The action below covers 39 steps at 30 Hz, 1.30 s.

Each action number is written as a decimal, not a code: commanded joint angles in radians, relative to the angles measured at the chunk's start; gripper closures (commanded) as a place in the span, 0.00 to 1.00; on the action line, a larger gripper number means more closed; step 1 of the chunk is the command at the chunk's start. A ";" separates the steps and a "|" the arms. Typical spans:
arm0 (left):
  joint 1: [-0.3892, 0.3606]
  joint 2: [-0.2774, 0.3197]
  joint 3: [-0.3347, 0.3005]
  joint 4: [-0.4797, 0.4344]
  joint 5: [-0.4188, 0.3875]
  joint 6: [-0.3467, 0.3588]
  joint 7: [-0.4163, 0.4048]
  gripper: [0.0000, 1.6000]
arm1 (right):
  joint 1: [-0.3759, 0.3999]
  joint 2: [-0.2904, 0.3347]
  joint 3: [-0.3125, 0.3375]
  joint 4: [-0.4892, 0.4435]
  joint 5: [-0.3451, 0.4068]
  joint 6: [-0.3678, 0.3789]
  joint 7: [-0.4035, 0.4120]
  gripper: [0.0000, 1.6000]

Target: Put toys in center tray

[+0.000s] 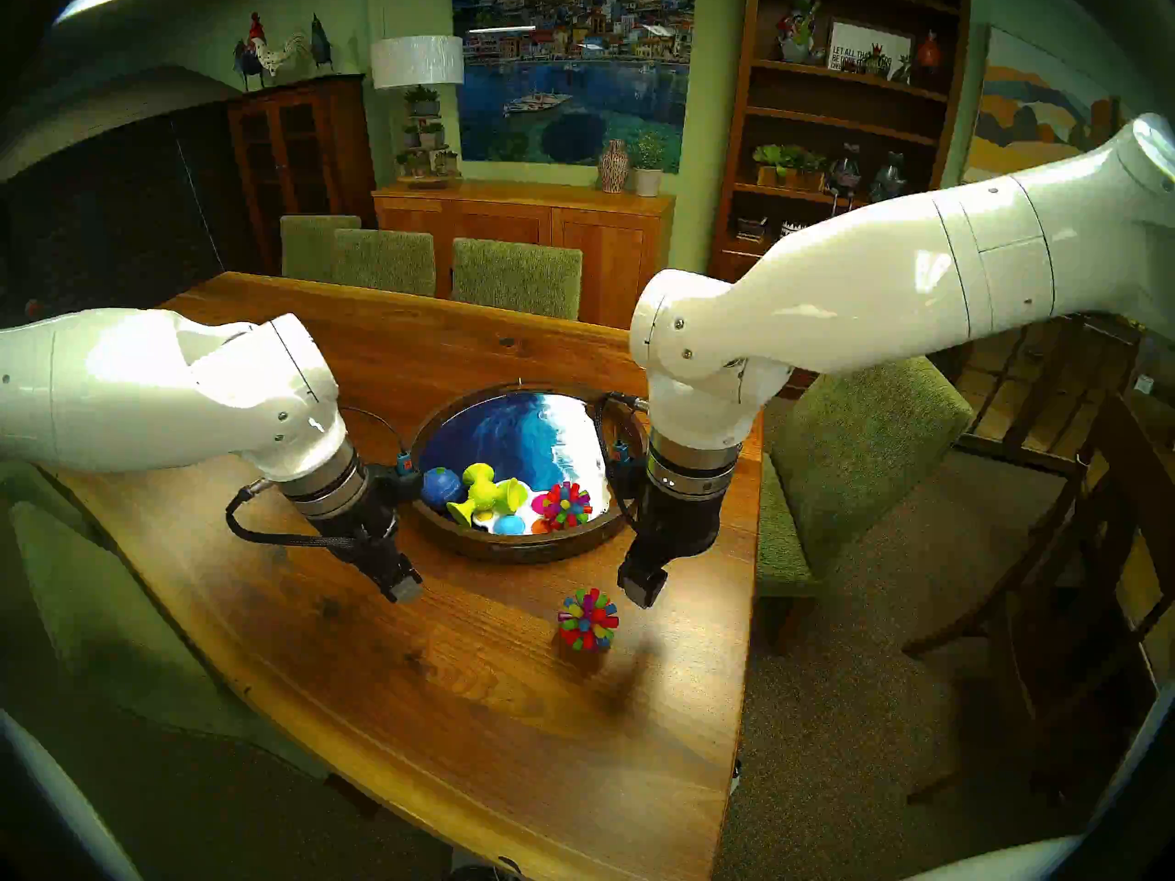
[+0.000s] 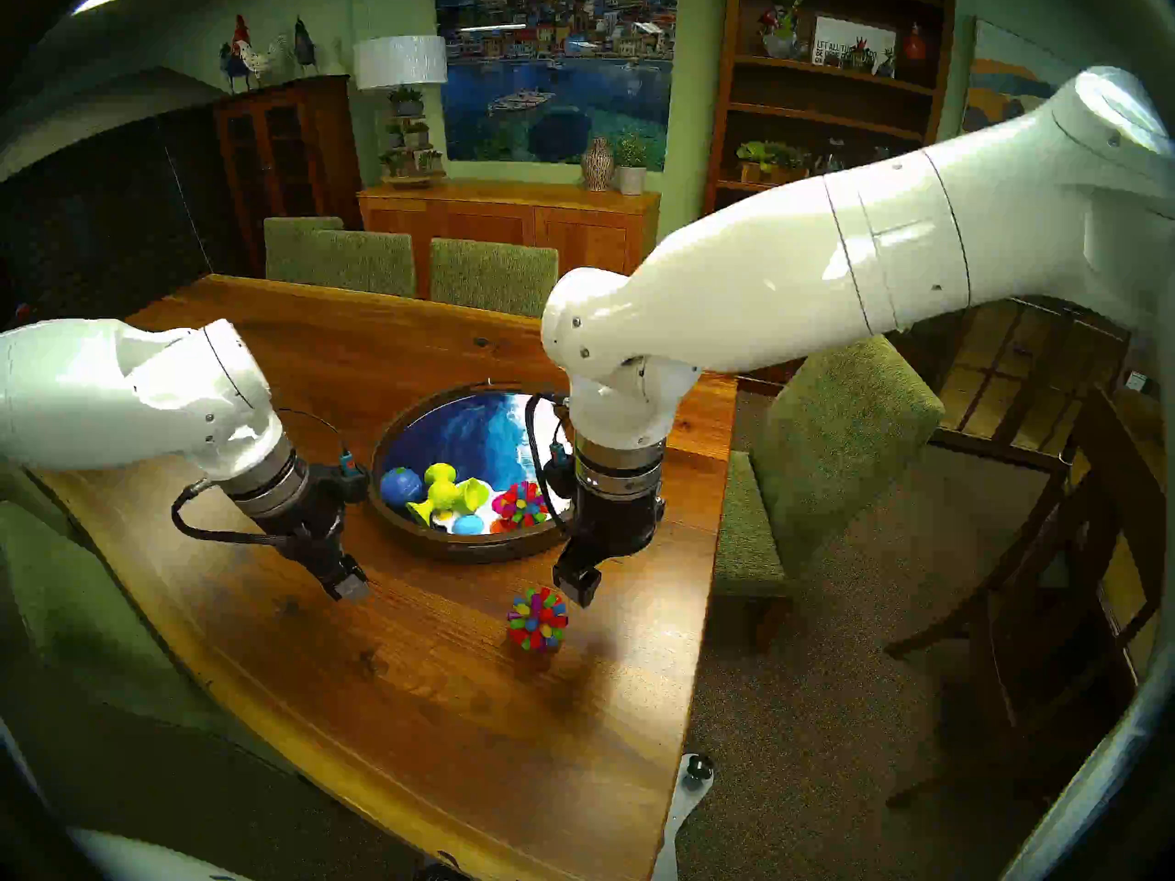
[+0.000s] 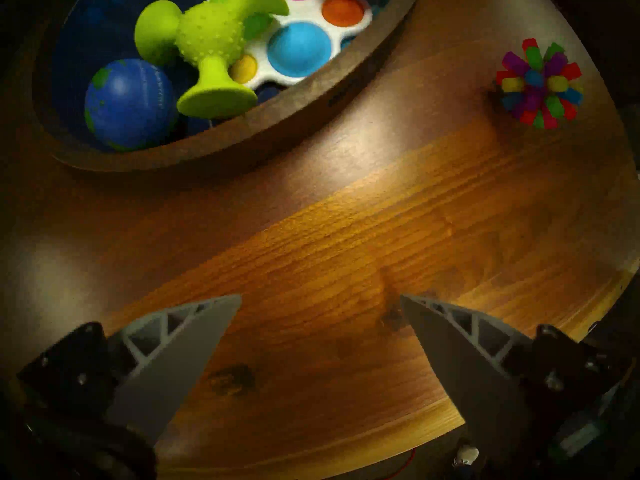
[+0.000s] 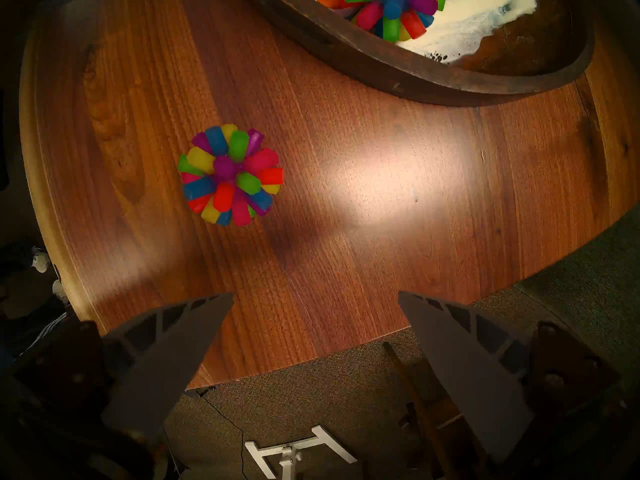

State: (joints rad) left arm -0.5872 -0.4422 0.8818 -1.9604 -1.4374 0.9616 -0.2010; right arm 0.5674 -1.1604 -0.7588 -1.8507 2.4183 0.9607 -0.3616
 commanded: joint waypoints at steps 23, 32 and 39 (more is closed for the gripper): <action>-0.285 0.286 0.087 -0.126 0.299 -0.002 -0.212 0.00 | -0.030 -0.131 0.117 0.031 -0.009 -0.038 0.025 0.00; -0.330 0.298 0.121 -0.124 0.381 -0.002 -0.303 0.00 | -0.104 -0.235 0.094 0.137 0.004 -0.048 0.004 0.00; -0.380 0.304 0.159 -0.119 0.469 -0.002 -0.406 0.00 | -0.138 -0.278 0.076 0.196 0.037 -0.031 -0.002 0.00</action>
State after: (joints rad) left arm -0.8803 -0.1372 1.0328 -2.0875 -1.0314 0.9622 -0.5306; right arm 0.4498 -1.3882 -0.6799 -1.7082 2.4316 0.9104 -0.3581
